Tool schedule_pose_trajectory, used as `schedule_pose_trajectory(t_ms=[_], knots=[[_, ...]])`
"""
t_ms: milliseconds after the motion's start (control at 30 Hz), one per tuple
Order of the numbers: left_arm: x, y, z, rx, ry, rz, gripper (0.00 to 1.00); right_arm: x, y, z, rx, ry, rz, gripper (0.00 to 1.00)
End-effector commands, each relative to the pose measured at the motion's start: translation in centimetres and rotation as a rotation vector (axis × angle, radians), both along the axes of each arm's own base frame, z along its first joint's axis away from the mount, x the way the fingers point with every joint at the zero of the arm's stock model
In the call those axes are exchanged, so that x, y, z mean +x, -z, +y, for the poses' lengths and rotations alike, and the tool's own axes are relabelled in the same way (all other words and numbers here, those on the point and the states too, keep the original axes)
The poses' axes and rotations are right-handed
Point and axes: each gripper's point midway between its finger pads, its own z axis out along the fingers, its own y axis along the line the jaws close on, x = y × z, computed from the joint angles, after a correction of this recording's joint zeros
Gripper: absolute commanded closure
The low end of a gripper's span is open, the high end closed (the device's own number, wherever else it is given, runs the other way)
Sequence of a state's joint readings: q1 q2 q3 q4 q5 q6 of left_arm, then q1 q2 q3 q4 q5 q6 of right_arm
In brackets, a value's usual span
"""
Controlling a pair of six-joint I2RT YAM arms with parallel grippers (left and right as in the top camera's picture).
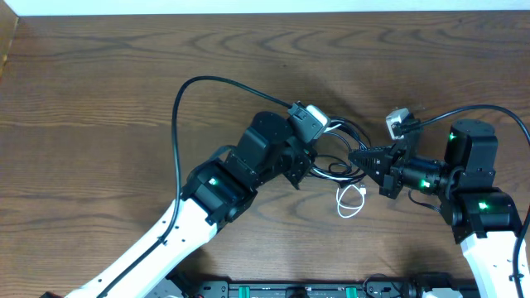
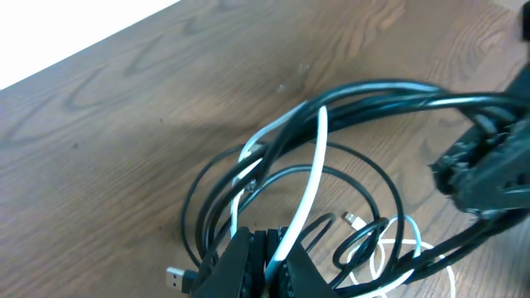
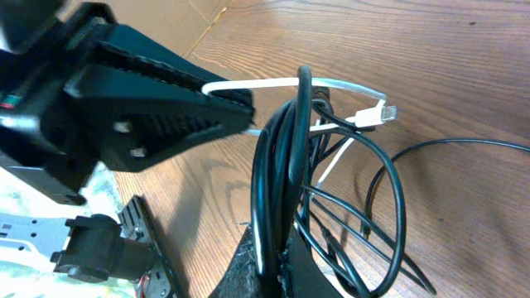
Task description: Untangle cables
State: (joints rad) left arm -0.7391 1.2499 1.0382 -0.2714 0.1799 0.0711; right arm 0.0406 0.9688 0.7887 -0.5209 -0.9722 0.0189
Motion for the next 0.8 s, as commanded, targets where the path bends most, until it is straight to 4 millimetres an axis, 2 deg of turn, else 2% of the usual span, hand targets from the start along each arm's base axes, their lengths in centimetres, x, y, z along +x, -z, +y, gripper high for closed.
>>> schedule_pose_trajectory(t_ms=[0,167,333,533,567,667,767], knots=[[-0.3,-3.6,1.0,-0.06,-0.036,-0.074,0.92,-0.2,-0.2,0.2,0.017,-0.011,0.008,0.99],[-0.6,-7.7,3.8,-0.113,-0.14,-0.182,0.92,-0.2,-0.2,0.1,0.017,-0.01,0.008,0.99],[-1.7,-11.7,6.5,-0.18,-0.21,-0.284,0.92,-0.2,-0.1,0.1,0.012,-0.005,0.013,0.99],[-2.5,-16.5,10.4,-0.332,-0.349,-0.377,0.92,0.4,2.0,-1.3,-0.078,0.093,0.075,0.99],[-2.8,-17.9,11.3,-0.371,-0.367,-0.412,0.93,0.4,2.3,-1.4,-0.087,0.101,0.086,0.99],[-3.1,-20.0,12.9,-0.431,-0.403,-0.467,0.92,0.5,2.5,-1.6,-0.1,0.114,0.089,0.99],[-3.1,-21.5,14.5,-0.509,-0.459,-0.487,0.92,1.1,3.4,-2.6,-0.159,0.179,0.1,0.99]])
